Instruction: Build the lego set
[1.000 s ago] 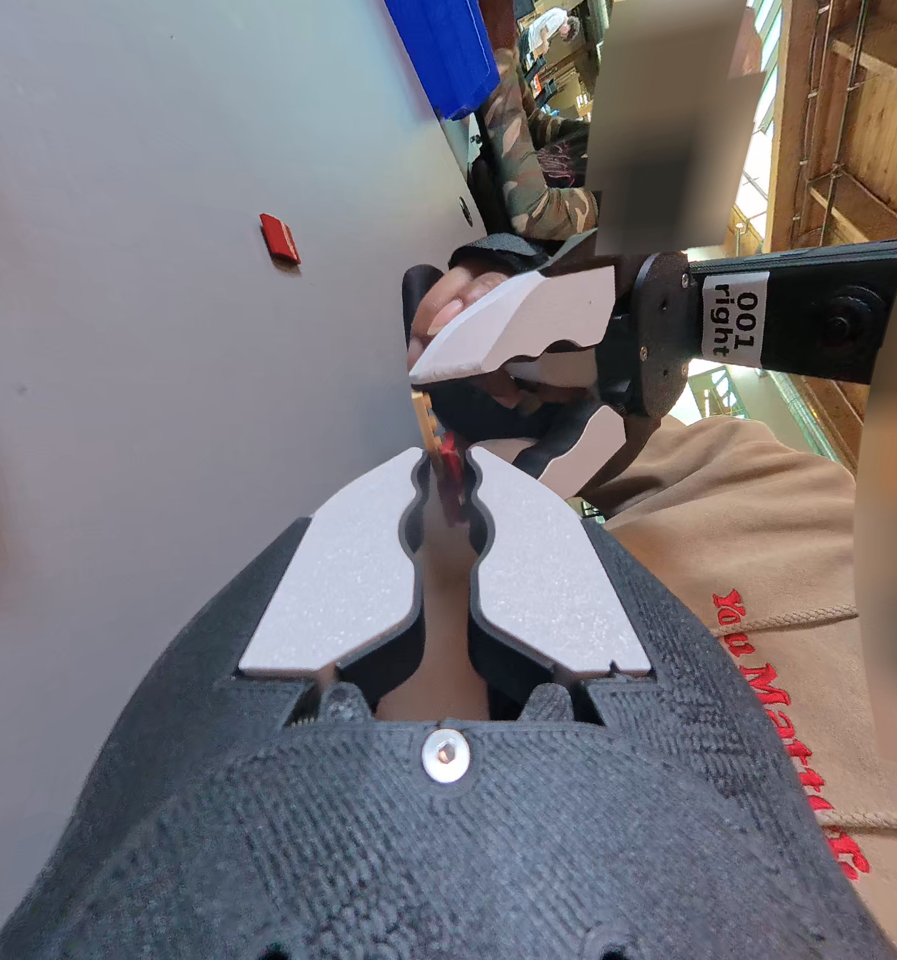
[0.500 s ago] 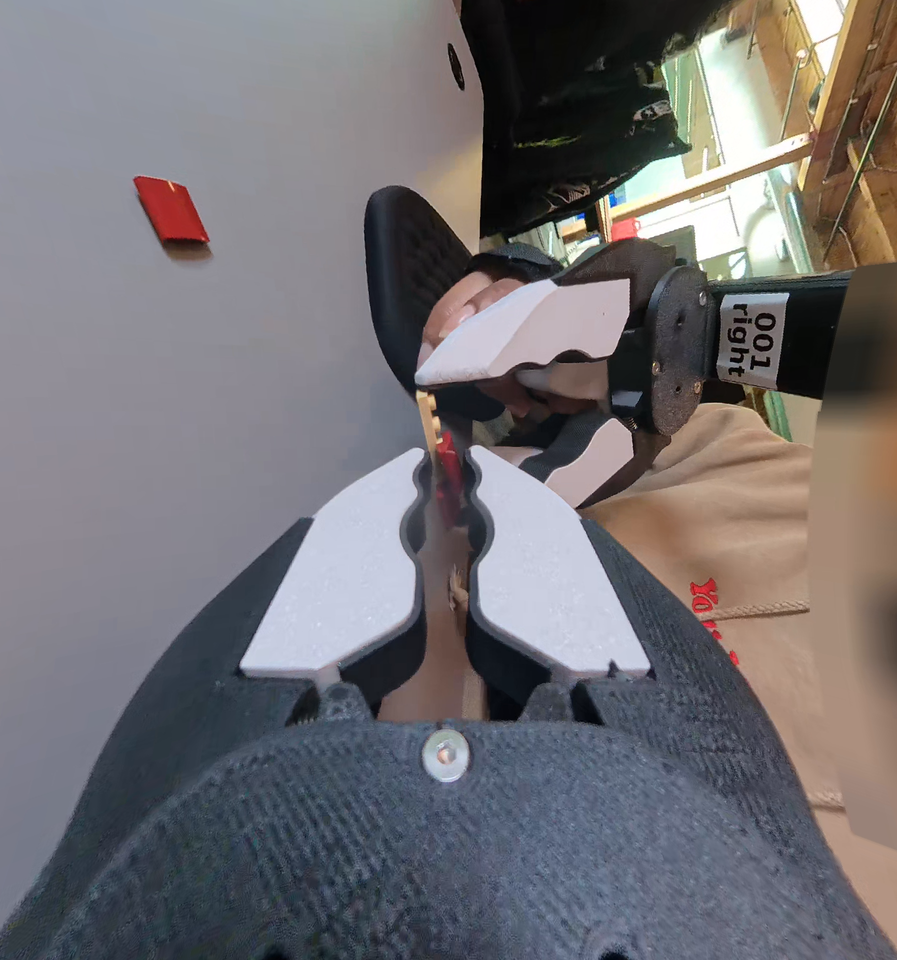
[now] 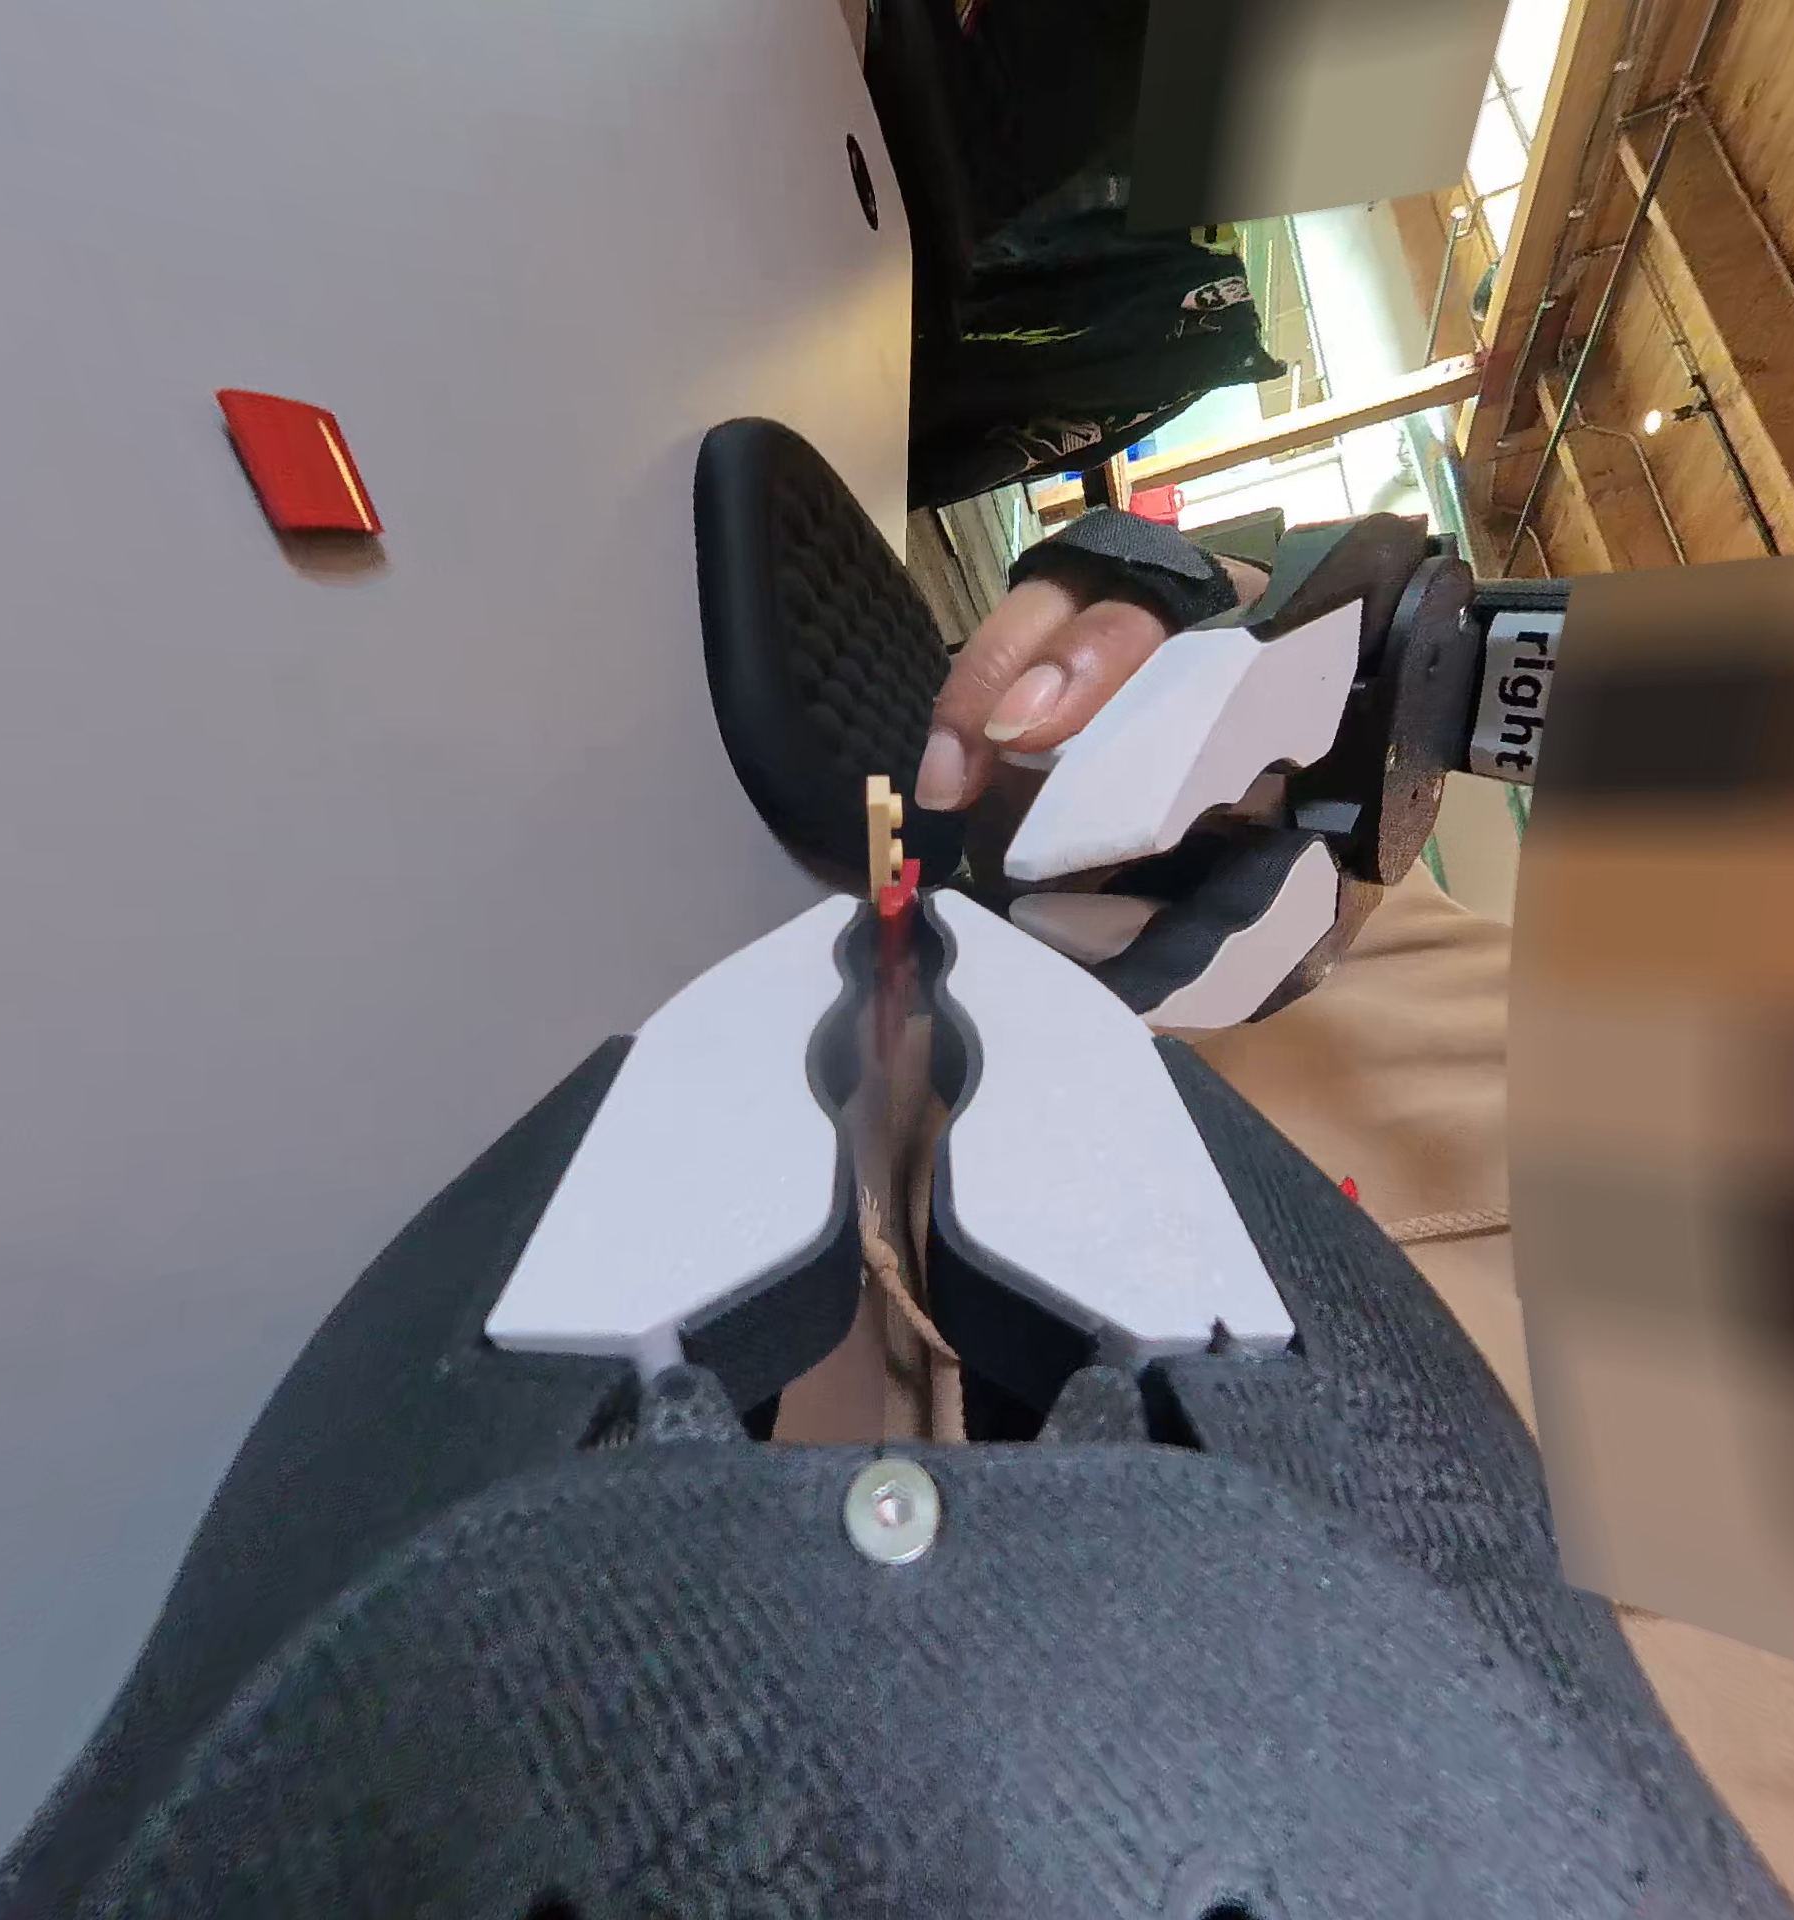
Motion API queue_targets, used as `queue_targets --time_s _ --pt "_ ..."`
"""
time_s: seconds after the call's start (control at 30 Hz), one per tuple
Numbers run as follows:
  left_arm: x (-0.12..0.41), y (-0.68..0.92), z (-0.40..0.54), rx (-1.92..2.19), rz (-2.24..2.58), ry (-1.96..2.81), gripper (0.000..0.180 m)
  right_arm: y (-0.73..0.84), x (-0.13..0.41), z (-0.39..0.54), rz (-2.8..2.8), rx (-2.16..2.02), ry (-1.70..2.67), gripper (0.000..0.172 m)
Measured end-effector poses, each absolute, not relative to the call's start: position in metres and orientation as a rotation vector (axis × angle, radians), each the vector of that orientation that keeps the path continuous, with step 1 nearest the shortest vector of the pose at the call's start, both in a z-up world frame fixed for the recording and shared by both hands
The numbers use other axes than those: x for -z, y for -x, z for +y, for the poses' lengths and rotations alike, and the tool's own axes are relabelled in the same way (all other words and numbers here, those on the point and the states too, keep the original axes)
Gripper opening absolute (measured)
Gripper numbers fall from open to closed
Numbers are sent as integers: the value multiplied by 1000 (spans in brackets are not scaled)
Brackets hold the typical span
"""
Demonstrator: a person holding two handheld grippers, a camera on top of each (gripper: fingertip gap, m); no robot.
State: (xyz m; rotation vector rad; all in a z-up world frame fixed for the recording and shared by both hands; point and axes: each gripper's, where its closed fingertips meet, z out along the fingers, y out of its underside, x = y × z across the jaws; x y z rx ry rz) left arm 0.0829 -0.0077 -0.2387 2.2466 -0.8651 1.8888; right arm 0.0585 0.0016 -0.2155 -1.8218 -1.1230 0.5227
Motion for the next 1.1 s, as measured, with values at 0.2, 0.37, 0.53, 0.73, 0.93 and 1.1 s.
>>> queue_targets --time_s 0.2,0.37,0.53,0.73,0.93,1.1 --pt "226 -81 -4 -1994 -882 -2227 8 -74 211 2 -1129 -538 1760 43" --pt "205 -76 -5 -2187 -882 -2126 8 -76 216 -3 -1066 -616 1760 43" --pt "180 -69 -7 -2379 -832 -2021 8 -62 211 -10 -1014 -668 1722 40" --pt "158 -62 -17 -2547 -782 -1844 8 -44 191 -9 -954 -633 1574 37" --pt "148 -56 -28 -2606 -815 -1734 8 -38 176 -11 -979 -613 1478 43" --pt "142 -51 -38 -2631 -822 -1593 8 -31 165 -22 -1058 -610 1363 55"
